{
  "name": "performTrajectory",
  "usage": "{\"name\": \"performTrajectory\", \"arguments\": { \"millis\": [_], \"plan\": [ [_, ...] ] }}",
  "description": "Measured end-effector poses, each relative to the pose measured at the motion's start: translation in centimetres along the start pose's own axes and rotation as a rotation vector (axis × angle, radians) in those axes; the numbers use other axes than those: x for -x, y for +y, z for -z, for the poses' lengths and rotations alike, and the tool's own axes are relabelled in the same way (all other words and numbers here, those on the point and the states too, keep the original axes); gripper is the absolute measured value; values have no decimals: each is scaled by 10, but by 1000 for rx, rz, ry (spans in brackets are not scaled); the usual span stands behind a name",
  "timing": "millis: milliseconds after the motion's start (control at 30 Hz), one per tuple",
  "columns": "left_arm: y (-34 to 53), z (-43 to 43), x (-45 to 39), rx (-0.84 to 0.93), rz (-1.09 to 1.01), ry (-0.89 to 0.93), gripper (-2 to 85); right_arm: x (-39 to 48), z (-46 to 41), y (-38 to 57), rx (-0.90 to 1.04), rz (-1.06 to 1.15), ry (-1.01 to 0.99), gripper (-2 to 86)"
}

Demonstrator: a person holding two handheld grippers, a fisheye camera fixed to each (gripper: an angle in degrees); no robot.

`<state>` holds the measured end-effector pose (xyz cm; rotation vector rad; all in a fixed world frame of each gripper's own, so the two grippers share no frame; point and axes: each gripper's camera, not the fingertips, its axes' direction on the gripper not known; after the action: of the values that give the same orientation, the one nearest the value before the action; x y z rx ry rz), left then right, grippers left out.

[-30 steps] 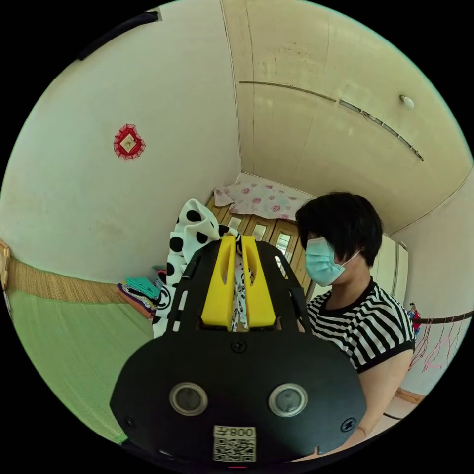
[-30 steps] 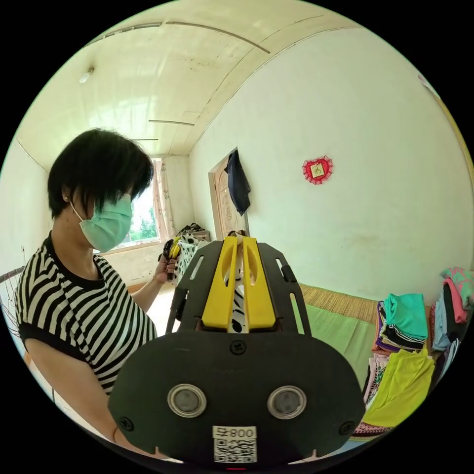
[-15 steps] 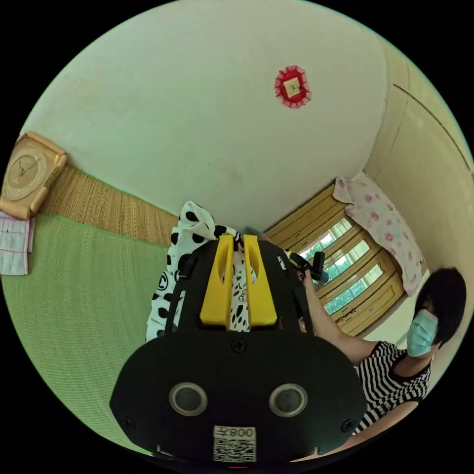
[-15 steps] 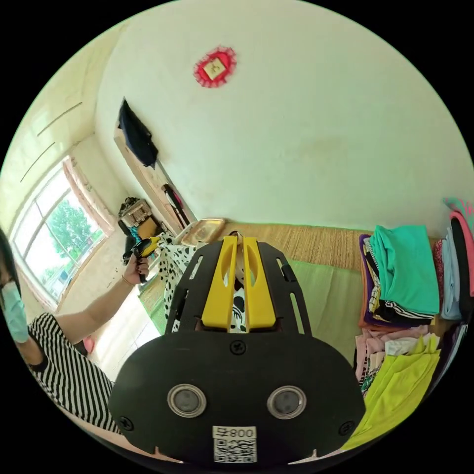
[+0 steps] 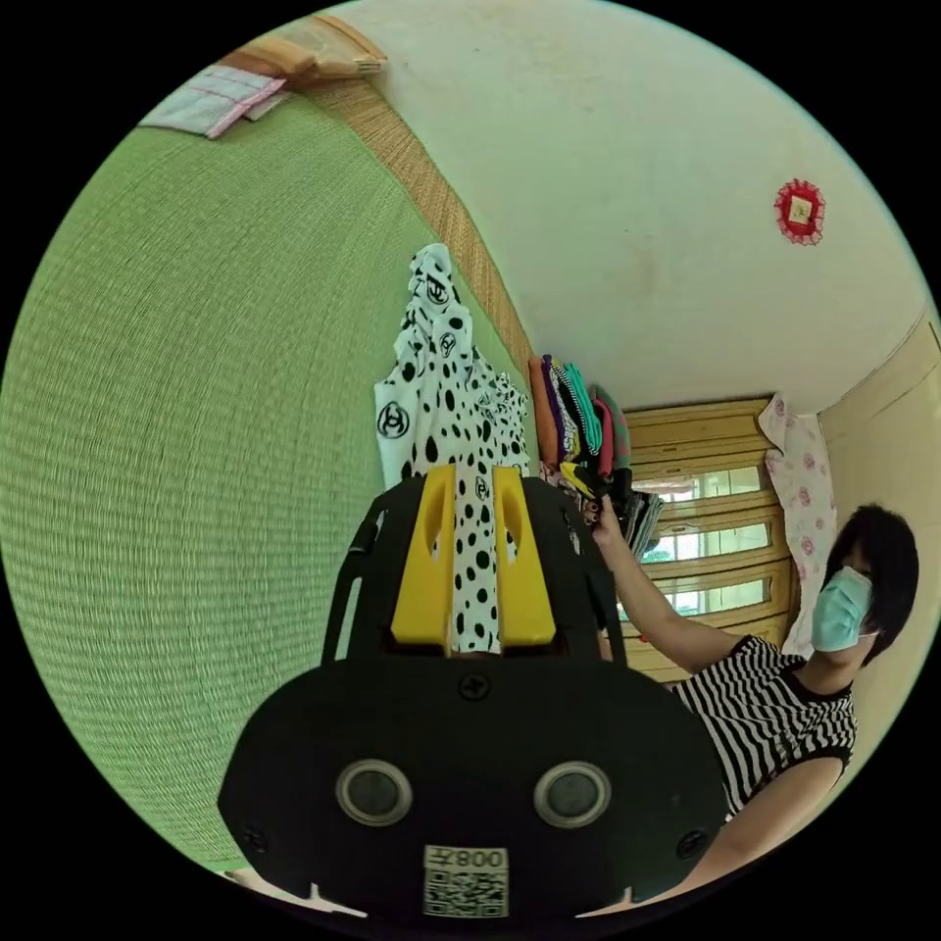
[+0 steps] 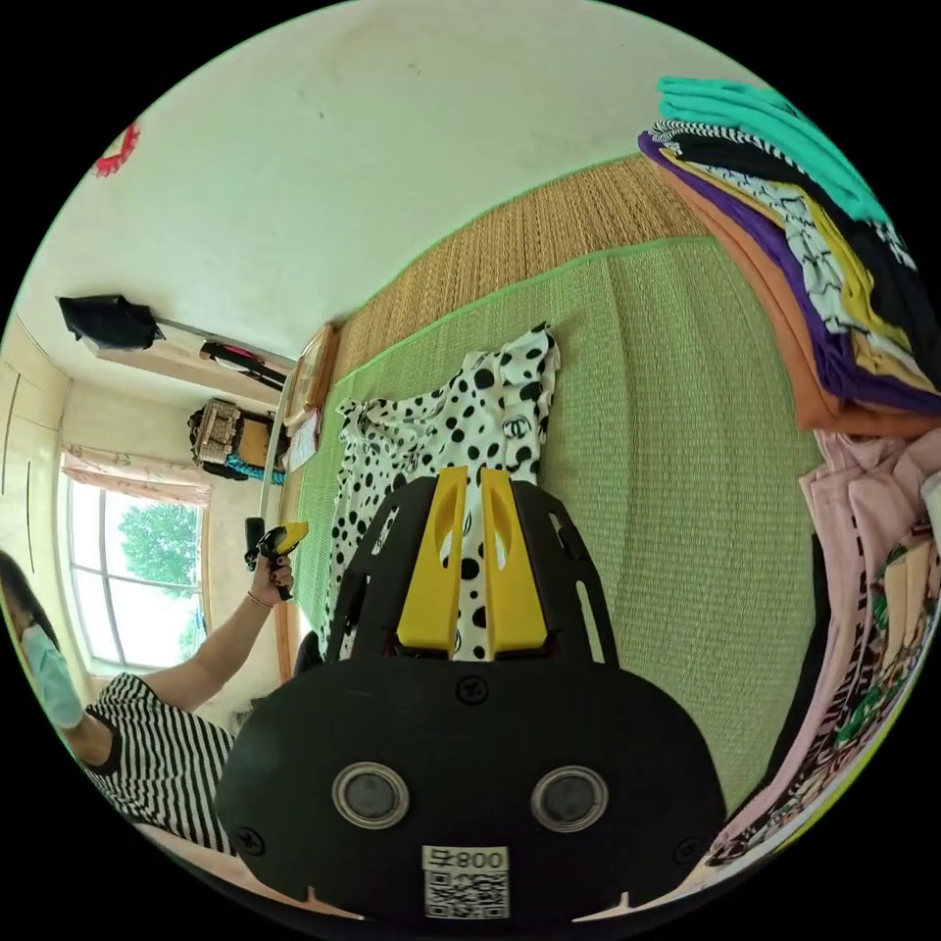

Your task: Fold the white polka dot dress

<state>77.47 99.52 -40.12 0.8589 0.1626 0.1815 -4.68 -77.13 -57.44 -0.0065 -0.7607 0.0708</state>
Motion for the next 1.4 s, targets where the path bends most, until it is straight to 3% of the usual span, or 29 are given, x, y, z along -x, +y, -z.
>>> {"name": "performTrajectory", "arguments": {
  "millis": [233, 400, 667, 833, 1167, 1400],
  "plan": [
    [143, 10, 46, 42, 162, -88, 82, 25, -46, 180, 146, 54, 51, 55],
    [199, -5, 50, 113, 188, -169, 89, 50, -86, 291, 248, 62, 114, 62],
    [218, -61, 58, 240, 143, -221, 80, 80, -145, 355, 296, 71, 210, 68],
    [227, -89, 61, 295, 127, -276, 59, 96, -178, 378, 310, 79, 325, 29],
    [255, -115, 68, 305, 151, -285, 13, 107, -191, 418, 342, 71, 302, 5],
    [292, -90, 63, 134, 157, -168, 15, 118, -178, 451, 301, 83, 263, 4]
  ]
}}
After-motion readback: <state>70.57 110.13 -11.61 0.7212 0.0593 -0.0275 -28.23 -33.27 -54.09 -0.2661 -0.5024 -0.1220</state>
